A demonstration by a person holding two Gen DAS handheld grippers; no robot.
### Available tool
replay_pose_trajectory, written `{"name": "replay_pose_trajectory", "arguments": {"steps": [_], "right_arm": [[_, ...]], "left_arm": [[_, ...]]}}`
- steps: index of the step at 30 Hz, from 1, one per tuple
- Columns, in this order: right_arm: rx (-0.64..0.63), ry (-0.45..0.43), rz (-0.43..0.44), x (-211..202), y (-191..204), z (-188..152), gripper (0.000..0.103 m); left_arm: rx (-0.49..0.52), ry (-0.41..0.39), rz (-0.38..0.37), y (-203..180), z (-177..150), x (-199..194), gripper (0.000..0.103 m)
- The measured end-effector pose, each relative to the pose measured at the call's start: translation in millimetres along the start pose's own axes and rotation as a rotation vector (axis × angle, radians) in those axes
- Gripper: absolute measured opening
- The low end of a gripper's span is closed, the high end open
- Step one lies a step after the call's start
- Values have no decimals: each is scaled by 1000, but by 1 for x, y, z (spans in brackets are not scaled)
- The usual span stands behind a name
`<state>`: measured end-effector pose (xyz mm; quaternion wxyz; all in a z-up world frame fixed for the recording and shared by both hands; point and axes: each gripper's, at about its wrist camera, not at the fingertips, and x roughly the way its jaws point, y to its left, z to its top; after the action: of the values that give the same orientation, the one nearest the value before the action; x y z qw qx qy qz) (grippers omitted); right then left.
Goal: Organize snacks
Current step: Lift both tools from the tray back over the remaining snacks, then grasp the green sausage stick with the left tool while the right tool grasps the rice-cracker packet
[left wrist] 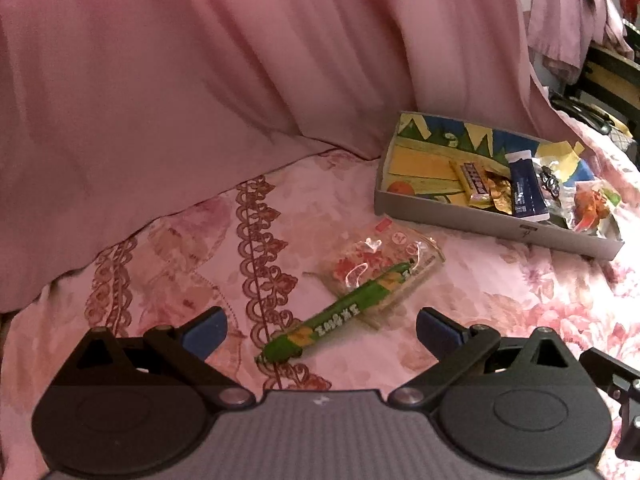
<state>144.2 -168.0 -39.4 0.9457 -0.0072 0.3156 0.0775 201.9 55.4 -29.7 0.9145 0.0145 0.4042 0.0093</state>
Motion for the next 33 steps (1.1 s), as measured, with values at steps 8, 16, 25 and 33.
{"name": "replay_pose_trajectory", "arguments": {"steps": [8,16,25,33], "right_arm": [[8,14,-20,20,-7,10,102],[-14,32,41,50,-8,32,102],[-37,110,127,95,9,50,102],[-40,147,134,105,17,44,102]], "left_arm": [[69,67,-127,6,13,34,103],[186,136,-180,8,17,64,103],[122,211,-165,43,17,85,89],[127,266,-272,41,13,93,69]]}}
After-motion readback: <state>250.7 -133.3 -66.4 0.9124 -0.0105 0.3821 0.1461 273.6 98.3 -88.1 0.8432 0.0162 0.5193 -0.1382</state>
